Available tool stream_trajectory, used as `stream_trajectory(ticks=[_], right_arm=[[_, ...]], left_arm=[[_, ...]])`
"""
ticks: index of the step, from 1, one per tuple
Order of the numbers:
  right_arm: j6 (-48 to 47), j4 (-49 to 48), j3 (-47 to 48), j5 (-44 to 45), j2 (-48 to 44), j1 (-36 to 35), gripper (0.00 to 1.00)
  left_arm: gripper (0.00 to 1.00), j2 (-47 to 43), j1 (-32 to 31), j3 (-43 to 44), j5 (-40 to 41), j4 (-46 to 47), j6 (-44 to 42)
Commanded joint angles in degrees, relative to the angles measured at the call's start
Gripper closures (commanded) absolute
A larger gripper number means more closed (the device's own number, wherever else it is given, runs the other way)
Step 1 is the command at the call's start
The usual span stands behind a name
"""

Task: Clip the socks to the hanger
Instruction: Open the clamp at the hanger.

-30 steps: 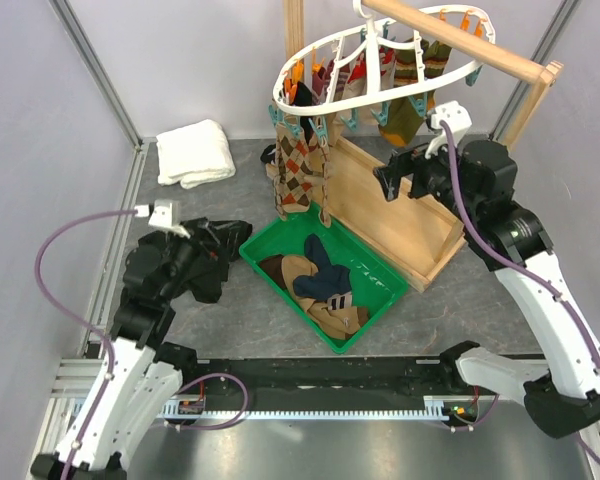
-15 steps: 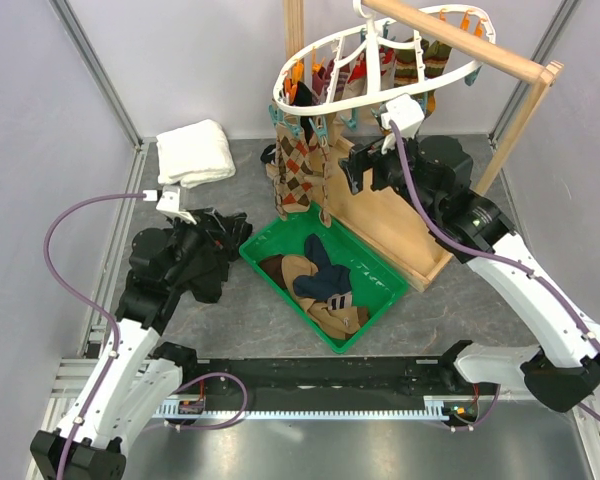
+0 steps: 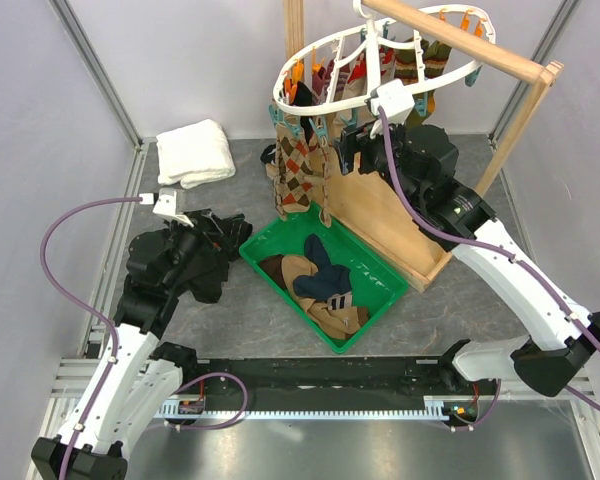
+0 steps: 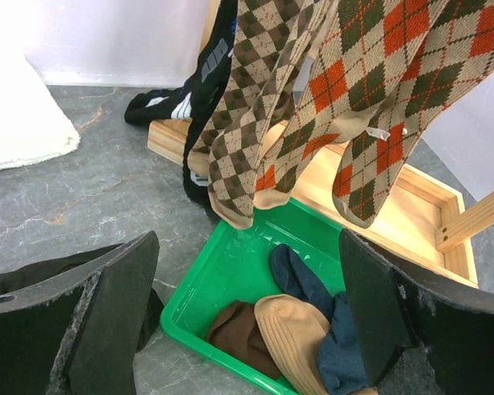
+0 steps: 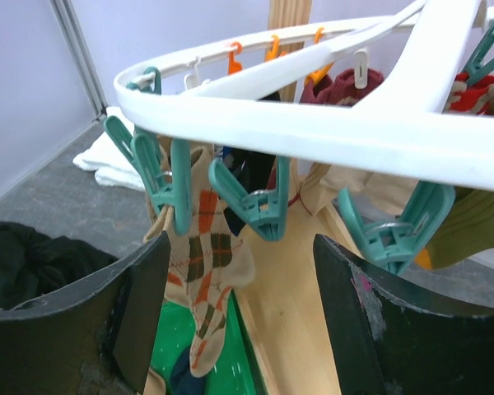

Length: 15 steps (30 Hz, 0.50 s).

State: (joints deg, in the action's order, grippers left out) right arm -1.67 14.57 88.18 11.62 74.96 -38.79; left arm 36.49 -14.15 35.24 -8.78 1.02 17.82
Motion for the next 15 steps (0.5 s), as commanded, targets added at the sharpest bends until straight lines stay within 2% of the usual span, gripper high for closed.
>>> stream_trajectory(ticks=[1,15], right_arm=[[-1.7,-6.7,1.4,1.9,0.6,-0.2,0.23],[-3.6,-12.1,2.6,3.4,4.2,-0.2,0.32]], left_arm=[[0.04,-0.6,0.4,-0.1,-0.6,1.7,1.1],[0.04,-1.2,0.6,0.0,-0.9,1.1,1.2]])
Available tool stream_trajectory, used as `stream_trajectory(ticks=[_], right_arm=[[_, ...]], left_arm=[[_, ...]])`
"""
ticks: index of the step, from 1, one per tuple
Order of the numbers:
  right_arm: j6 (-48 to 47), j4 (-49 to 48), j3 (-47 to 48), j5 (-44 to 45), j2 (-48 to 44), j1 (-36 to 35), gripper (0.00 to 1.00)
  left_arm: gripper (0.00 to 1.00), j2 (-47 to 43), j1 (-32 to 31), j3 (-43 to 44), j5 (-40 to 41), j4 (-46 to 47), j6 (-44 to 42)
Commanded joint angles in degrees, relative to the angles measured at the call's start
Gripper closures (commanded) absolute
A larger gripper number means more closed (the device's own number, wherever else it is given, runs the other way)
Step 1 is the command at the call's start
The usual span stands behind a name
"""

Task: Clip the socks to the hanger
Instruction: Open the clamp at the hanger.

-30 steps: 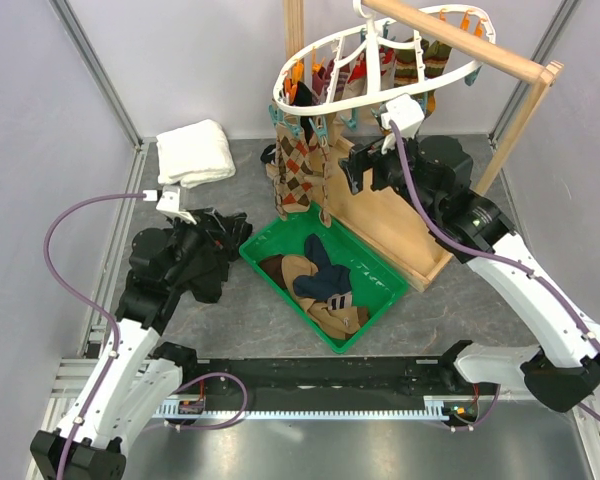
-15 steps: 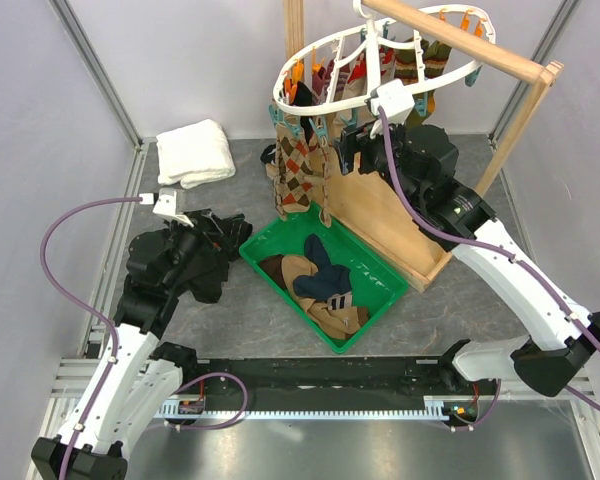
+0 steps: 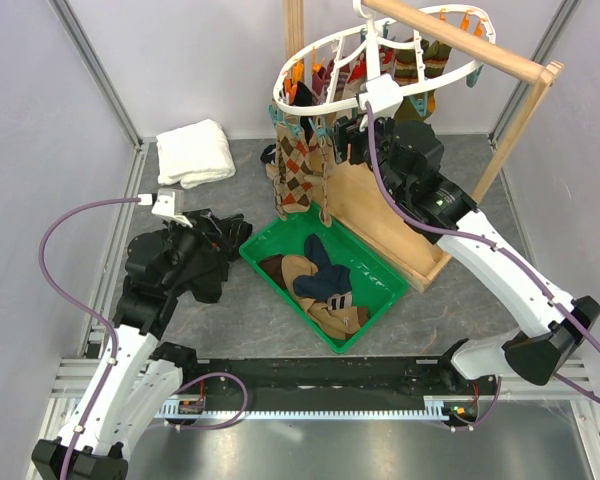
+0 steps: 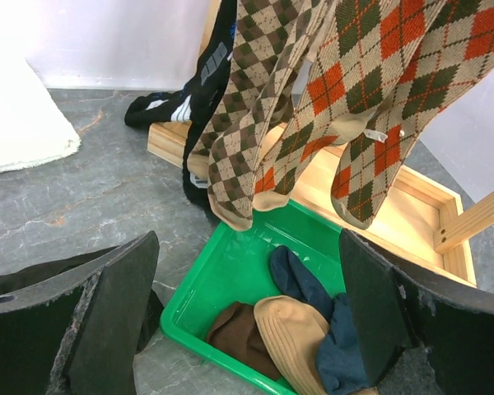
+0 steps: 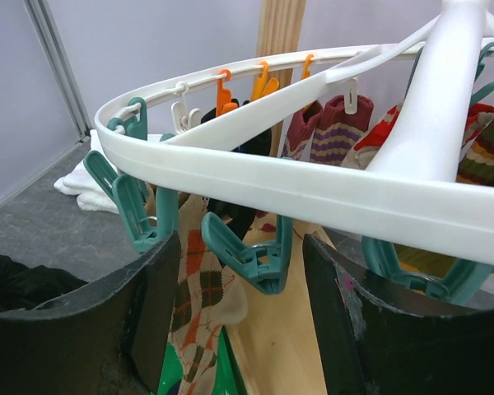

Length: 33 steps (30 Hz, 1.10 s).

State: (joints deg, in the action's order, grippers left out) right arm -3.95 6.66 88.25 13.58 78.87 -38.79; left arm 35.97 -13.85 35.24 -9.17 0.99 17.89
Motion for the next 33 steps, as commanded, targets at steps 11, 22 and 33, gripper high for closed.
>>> stream_trajectory(ticks=[11,22,33], right_arm=[[-1.3,-4.8,4.2,1.6,1.2,-0.2,0.36],[-0.1,-3.2,4.7,2.1,1.4,-0.2,0.59],[8.9,-0.2,4.4,3.1,0.3,-0.2,0.82]], left_arm=[[0.04,-0.8,0.3,0.1,-0.6,0.7,1.1],[0.04,-0.8,0.4,0.1,-0.9,0.5,1.0],[0.04,0.1,0.3,0.3,-2.6,0.4,0.9]])
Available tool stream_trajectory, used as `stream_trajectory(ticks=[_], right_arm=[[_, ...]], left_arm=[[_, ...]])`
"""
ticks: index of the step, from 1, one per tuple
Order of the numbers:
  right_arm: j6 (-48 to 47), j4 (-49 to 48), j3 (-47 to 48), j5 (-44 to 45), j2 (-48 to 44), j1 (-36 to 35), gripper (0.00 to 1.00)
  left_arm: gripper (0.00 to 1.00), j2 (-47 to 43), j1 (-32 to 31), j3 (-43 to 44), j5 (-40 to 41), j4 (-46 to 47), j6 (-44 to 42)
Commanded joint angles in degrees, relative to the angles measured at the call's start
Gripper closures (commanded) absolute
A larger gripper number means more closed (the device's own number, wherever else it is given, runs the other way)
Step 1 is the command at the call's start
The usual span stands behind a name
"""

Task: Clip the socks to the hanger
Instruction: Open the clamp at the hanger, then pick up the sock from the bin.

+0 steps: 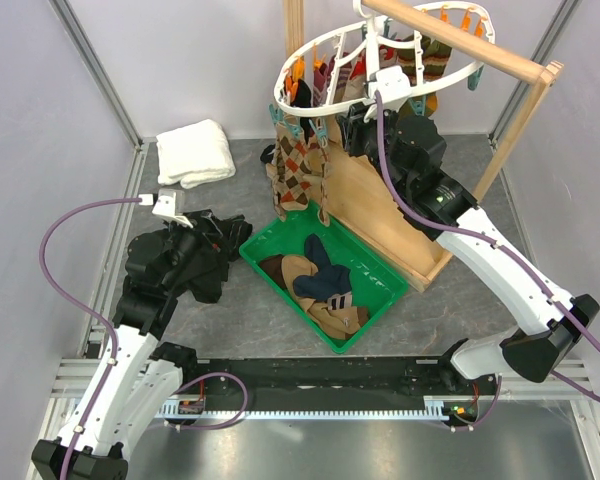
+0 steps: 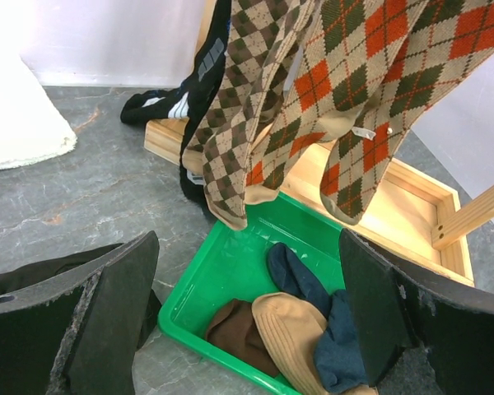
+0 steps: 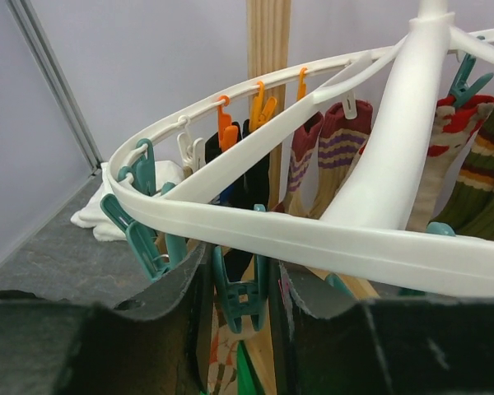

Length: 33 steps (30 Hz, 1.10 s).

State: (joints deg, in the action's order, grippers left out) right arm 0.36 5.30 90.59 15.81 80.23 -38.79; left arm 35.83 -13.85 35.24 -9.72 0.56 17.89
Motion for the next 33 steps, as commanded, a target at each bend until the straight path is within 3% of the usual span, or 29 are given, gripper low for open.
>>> stream_trajectory(ticks=[1,7,17,23,33], right_arm=[[5.1,1.3,1.9,1.0,-1.1,-0.1,0.84],[9.5,2.8,1.5,2.8,-1.0,-0.2,1.0],[14.1,5.0,0.6,6.2,-2.7,-0.2,1.0],[13.2,6.6,-0.1,6.0,-3.8,-0.2,0.99],[12.0,7.8,-0.5,3.7,-3.1,-0.2,0.99]], left_arm=[[0.04,0.4,0.3,0.3,-2.8,0.8,0.8],[0.04,2.0,0.0,0.5,-6.7,1.0,-0.7],[0.02,5.3,-6.2,2.1,-10.8,-1.9,-5.2],[0.04,11.5,-16.8,6.4,-5.6,-7.6,-7.7],[0.11,34.5,-37.8,22.2,13.1,-16.6,-11.4]])
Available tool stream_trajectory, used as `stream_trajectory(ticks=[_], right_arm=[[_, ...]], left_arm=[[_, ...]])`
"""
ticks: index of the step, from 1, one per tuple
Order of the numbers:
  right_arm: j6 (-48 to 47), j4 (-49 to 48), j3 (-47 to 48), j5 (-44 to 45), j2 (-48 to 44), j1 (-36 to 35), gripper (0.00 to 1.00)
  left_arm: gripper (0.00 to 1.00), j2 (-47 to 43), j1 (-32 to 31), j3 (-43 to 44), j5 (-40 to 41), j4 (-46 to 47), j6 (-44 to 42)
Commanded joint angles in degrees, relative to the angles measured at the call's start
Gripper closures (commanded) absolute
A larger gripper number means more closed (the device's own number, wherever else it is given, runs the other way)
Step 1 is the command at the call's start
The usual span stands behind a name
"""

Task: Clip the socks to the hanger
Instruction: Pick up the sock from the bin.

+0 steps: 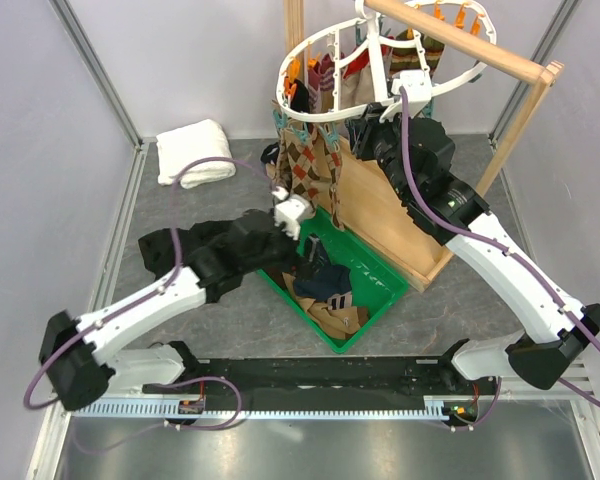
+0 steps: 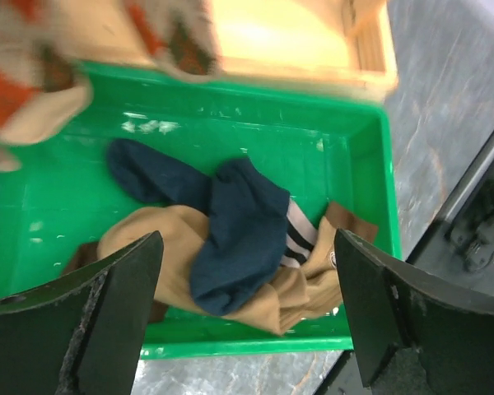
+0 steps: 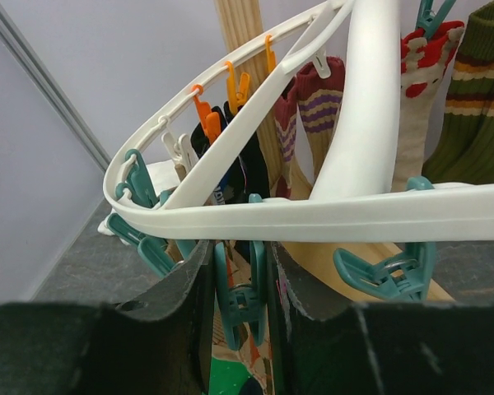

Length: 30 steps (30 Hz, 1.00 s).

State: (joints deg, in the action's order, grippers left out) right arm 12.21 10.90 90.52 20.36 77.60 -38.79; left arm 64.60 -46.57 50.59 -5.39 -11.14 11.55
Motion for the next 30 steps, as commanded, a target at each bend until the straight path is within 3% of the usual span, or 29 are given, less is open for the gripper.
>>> stream_trajectory(ticks=[1,8,12,30], right_arm=[[-0.1,2.3,-0.4,-0.9,-0.3,-0.2,0.99],[-2.5,2.8,-1.0,1.3,-0.3,-0.2,0.99],[-3.3,2.8,-1.0,1.9,-0.2,-0.2,0.99],[-4.1,3.5,-0.9,2.3,0.1,-0.2,1.0]], left_arm=[[0.12,9.5,-5.8,8.2,10.3,-6.2,-5.3],[0.25,22.5,-10.6,16.5,13.2,-9.1,-5.9],[0.41,29.0,-12.1,19.6,13.0,-9.0,-6.9],[0.56,45.4,-13.7,26.6,13.5,-8.7,-7.0]])
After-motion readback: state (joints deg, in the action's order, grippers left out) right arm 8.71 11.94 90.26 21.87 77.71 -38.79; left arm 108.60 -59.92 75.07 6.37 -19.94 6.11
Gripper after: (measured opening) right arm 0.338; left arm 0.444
